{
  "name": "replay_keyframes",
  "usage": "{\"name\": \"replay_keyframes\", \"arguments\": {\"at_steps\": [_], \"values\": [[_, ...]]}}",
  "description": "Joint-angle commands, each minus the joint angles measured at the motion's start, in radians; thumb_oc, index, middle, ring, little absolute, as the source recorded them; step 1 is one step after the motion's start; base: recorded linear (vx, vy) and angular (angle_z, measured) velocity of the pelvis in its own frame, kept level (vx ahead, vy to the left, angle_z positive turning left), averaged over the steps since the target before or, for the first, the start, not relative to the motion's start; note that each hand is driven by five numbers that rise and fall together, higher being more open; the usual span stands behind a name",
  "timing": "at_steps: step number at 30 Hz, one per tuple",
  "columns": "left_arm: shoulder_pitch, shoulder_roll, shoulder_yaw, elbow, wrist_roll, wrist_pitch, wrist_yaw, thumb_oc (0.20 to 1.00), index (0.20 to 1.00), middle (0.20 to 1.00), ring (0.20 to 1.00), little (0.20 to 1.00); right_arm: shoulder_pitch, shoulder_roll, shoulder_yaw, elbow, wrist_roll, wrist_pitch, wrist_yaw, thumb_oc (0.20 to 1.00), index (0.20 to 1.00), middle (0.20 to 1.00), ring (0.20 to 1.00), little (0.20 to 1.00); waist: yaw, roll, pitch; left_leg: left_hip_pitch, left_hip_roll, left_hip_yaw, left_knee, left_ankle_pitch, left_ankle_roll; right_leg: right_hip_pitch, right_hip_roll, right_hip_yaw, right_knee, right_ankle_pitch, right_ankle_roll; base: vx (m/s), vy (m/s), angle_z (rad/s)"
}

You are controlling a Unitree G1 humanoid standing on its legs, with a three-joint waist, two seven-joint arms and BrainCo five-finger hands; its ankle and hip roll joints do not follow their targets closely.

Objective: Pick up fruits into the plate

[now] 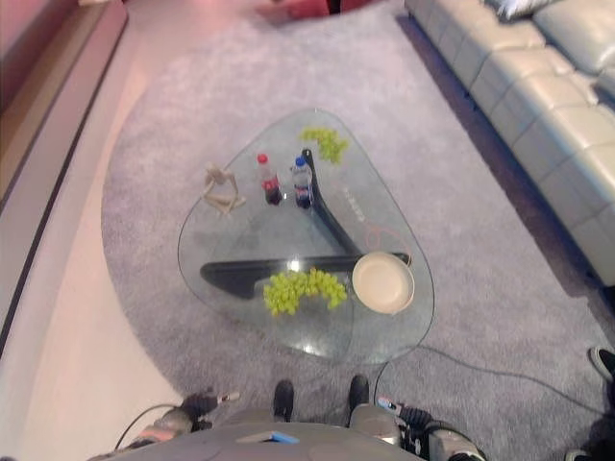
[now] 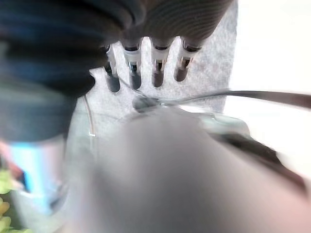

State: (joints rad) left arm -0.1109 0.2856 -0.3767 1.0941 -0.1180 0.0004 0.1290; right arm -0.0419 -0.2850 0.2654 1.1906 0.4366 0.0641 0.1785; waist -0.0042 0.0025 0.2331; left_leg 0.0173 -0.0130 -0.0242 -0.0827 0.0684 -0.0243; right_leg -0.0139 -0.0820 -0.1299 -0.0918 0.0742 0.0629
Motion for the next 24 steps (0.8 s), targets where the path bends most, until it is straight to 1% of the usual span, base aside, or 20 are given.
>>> {"name": "replay_keyframes", "arguments": {"at_steps": [1,2,3,4,5,6,9,12,13,14,16,17,18,20,24], "values": [[-0.123,0.033,-0.03,-0.039,0.098,-0.054,0.083,1.0,1.0,1.0,1.0,1.0,-0.074,-0.038,0.041,-0.032,0.055,-0.025,0.031,1.0,1.0,1.0,1.0,1.0,-0.004,0.01,0.083,-0.003,-0.005,0.035,0.061,-0.09,0.02,-0.033,0.024,0.029,0.102,-0.042,0.001,0.0,0.0,0.0],[-0.139,0.043,-0.041,-0.058,0.11,-0.05,0.098,1.0,1.0,1.0,1.0,1.0,-0.084,-0.046,0.045,-0.037,0.063,-0.026,0.034,1.0,1.0,1.0,1.0,1.0,-0.004,0.013,0.091,-0.013,-0.005,0.03,0.067,-0.09,0.02,-0.043,0.025,0.029,0.109,-0.045,-0.002,0.0,0.0,0.0],[-0.18,0.073,-0.063,-0.123,0.141,-0.032,0.13,1.0,1.0,1.0,1.0,1.0,-0.105,-0.065,0.056,-0.063,0.087,-0.027,0.037,1.0,1.0,1.0,1.0,1.0,-0.008,0.02,0.117,-0.039,-0.007,0.025,0.089,-0.088,0.018,-0.065,0.028,0.028,0.126,-0.049,-0.009,0.0,0.0,0.0],[-0.188,0.08,-0.069,-0.133,0.144,-0.029,0.137,1.0,1.0,1.0,1.0,1.0,-0.11,-0.069,0.058,-0.069,0.093,-0.025,0.037,1.0,1.0,1.0,1.0,1.0,-0.009,0.021,0.122,-0.044,-0.007,0.024,0.094,-0.089,0.017,-0.07,0.029,0.029,0.13,-0.05,-0.01,-0.04,-0.001,-0.04],[-0.215,0.107,-0.091,-0.173,0.152,-0.014,0.155,1.0,1.0,1.0,1.0,1.0,-0.125,-0.08,0.066,-0.092,0.114,-0.013,0.03,1.0,1.0,1.0,1.0,1.0,-0.012,0.025,0.14,-0.065,-0.009,0.021,0.109,-0.087,0.015,-0.086,0.031,0.031,0.14,-0.053,-0.014,-0.03,-0.002,-0.05],[-0.225,0.117,-0.097,-0.188,0.157,-0.008,0.165,1.0,1.0,1.0,1.0,1.0,-0.131,-0.085,0.069,-0.104,0.121,-0.006,0.026,1.0,1.0,1.0,1.0,1.0,-0.013,0.026,0.146,-0.073,-0.01,0.02,0.116,-0.087,0.014,-0.093,0.032,0.032,0.145,-0.054,-0.016,-0.06,-0.011,-0.06],[-0.322,0.217,-0.126,-0.292,0.188,0.049,0.231,1.0,1.0,1.0,1.0,1.0,-0.189,-0.096,0.097,-0.144,0.16,0.019,-0.014,1.0,1.0,1.0,1.0,1.0,-0.018,0.03,0.206,-0.151,-0.011,0.012,0.17,-0.082,0.014,-0.17,0.041,0.04,0.206,-0.066,-0.027,-0.08,-0.037,-0.07],[-0.379,0.275,-0.124,-0.356,0.196,0.093,0.253,1.0,1.0,1.0,1.0,1.0,-0.223,-0.1,0.106,-0.171,0.191,0.032,-0.042,1.0,1.0,1.0,1.0,1.0,-0.022,0.028,0.24,-0.204,-0.013,0.008,0.197,-0.076,0.015,-0.234,0.051,0.044,0.252,-0.073,-0.033,-0.1,-0.046,-0.08],[-0.413,0.295,-0.117,-0.387,0.212,0.126,0.258,1.0,1.0,1.0,1.0,1.0,-0.242,-0.099,0.107,-0.185,0.201,0.041,-0.057,1.0,1.0,1.0,1.0,1.0,-0.024,0.026,0.257,-0.224,-0.014,0.007,0.207,-0.073,0.015,-0.256,0.056,0.048,0.267,-0.074,-0.035,-0.08,-0.052,-0.09],[-0.442,0.308,-0.115,-0.396,0.22,0.142,0.254,1.0,1.0,1.0,1.0,1.0,-0.254,-0.096,0.106,-0.191,0.204,0.043,-0.066,1.0,1.0,1.0,1.0,1.0,-0.026,0.024,0.268,-0.241,-0.015,0.006,0.219,-0.073,0.014,-0.271,0.057,0.05,0.279,-0.075,-0.036,-0.08,-0.055,-0.09],[-0.5,0.326,-0.114,-0.398,0.229,0.168,0.248,1.0,1.0,1.0,1.0,1.0,-0.277,-0.091,0.108,-0.193,0.212,0.044,-0.077,1.0,1.0,1.0,1.0,1.0,-0.028,0.02,0.286,-0.266,-0.016,0.007,0.237,-0.072,0.014,-0.295,0.059,0.051,0.296,-0.077,-0.037,-0.06,-0.04,-0.11],[-0.52,0.33,-0.115,-0.396,0.234,0.178,0.247,1.0,1.0,1.0,1.0,1.0,-0.285,-0.089,0.111,-0.193,0.217,0.043,-0.08,1.0,1.0,1.0,1.0,1.0,-0.029,0.018,0.287,-0.279,-0.016,0.007,0.243,-0.072,0.014,-0.307,0.059,0.052,0.3,-0.077,-0.038,-0.05,-0.049,-0.16],[-0.578,0.343,-0.125,-0.393,0.254,0.214,0.232,1.0,1.0,1.0,1.0,1.0,-0.302,-0.083,0.116,-0.192,0.231,0.037,-0.089,1.0,1.0,1.0,1.0,1.0,-0.032,0.013,0.287,-0.317,-0.017,0.009,0.259,-0.069,0.013,-0.342,0.06,0.052,0.315,-0.076,-0.038,-0.04,-0.041,-0.14],[-0.633,0.347,-0.133,-0.384,0.269,0.237,0.229,1.0,1.0,1.0,1.0,1.0,-0.316,-0.077,0.119,-0.198,0.25,0.031,-0.097,1.0,1.0,1.0,1.0,1.0,-0.036,0.008,0.287,-0.351,-0.017,0.011,0.27,-0.067,0.013,-0.38,0.06,0.054,0.33,-0.074,-0.037,-0.05,-0.046,-0.09],[-0.803,0.338,-0.184,-0.339,0.308,0.324,0.205,1.0,1.0,1.0,1.0,1.0,-0.355,-0.049,0.127,-0.205,0.296,-0.011,-0.118,1.0,1.0,1.0,1.0,1.0,-0.052,-0.004,0.287,-0.453,-0.024,0.021,0.308,-0.067,0.018,-0.49,0.061,0.057,0.379,-0.07,-0.032,-0.06,-0.054,-0.03]]}}
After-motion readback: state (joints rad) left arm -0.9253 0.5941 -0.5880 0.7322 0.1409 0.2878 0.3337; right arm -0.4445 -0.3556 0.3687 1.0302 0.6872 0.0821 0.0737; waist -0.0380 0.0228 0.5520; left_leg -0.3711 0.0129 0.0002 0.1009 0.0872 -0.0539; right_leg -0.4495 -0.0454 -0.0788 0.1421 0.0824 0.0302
